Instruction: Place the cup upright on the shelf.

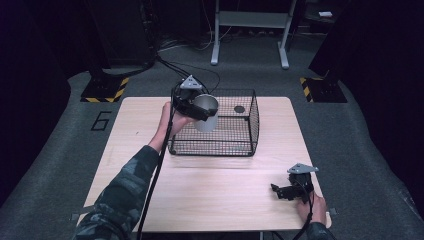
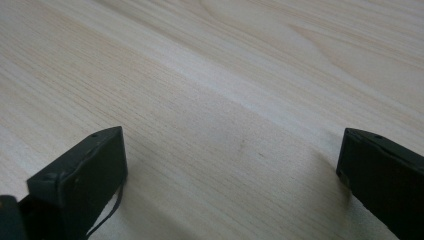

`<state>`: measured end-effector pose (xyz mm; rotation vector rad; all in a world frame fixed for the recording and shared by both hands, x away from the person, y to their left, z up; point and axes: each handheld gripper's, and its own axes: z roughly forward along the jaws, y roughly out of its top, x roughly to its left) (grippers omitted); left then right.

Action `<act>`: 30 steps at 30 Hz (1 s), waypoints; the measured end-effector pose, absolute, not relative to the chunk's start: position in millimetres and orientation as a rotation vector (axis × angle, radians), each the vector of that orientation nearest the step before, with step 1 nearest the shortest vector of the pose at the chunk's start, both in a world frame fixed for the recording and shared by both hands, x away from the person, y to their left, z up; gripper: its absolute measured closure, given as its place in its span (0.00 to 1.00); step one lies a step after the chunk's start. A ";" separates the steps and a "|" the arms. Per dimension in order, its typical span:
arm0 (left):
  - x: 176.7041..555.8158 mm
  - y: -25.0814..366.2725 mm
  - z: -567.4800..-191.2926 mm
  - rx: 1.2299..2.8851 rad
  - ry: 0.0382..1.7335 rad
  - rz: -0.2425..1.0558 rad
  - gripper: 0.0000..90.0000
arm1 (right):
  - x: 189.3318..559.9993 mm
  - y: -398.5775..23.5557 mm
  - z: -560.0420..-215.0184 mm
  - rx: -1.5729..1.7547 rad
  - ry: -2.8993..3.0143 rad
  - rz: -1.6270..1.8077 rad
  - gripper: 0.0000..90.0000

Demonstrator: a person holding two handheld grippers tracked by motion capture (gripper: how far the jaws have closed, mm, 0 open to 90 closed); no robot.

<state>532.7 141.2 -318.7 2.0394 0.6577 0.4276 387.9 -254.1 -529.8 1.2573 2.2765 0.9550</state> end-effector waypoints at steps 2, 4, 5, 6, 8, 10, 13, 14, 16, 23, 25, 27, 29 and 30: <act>535.5 139.5 -321.3 2.036 0.667 0.434 0.08 | 387.9 -254.1 -529.8 1.258 2.276 0.955 0.00; 538.5 138.4 -323.3 2.043 0.673 0.432 0.08 | 387.9 -254.0 -529.8 1.259 2.275 0.955 0.00; 539.3 137.6 -324.7 2.038 0.680 0.432 0.08 | 387.8 -253.7 -529.7 1.265 2.273 0.959 0.00; 541.2 137.3 -325.7 2.045 0.674 0.441 0.08 | 387.7 -253.6 -529.7 1.266 2.271 0.959 0.00; 543.6 136.2 -327.6 2.052 0.683 0.440 0.08 | 387.8 -253.6 -529.7 1.267 2.271 0.959 0.00; 546.4 134.9 -329.8 2.059 0.686 0.440 0.08 | 387.8 -253.6 -529.7 1.267 2.271 0.959 0.00; 549.4 133.5 -332.2 2.063 0.694 0.441 0.08 | 387.8 -253.7 -529.8 1.265 2.271 0.959 0.00; 550.7 133.1 -333.3 2.063 0.697 0.446 0.08 | 387.8 -253.6 -529.8 1.265 2.271 0.959 0.00; 552.5 132.3 -335.2 2.060 0.704 0.446 0.08 | 387.8 -253.6 -529.8 1.266 2.271 0.959 0.00; 559.2 129.8 -341.9 2.077 0.722 0.438 0.08 | 387.8 -253.6 -529.8 1.265 2.271 0.959 0.00; 560.5 128.4 -344.0 2.072 0.728 0.439 0.08 | 387.8 -253.6 -529.8 1.266 2.271 0.959 0.00; 562.1 127.4 -345.9 2.073 0.732 0.435 0.08 | 387.8 -253.6 -529.8 1.266 2.271 0.959 0.00; 563.5 125.9 -348.3 2.074 0.740 0.427 0.08 | 387.8 -253.6 -529.8 1.266 2.271 0.959 0.00; 564.0 125.1 -349.5 2.076 0.746 0.421 0.08 | 387.8 -253.6 -529.8 1.266 2.271 0.959 0.00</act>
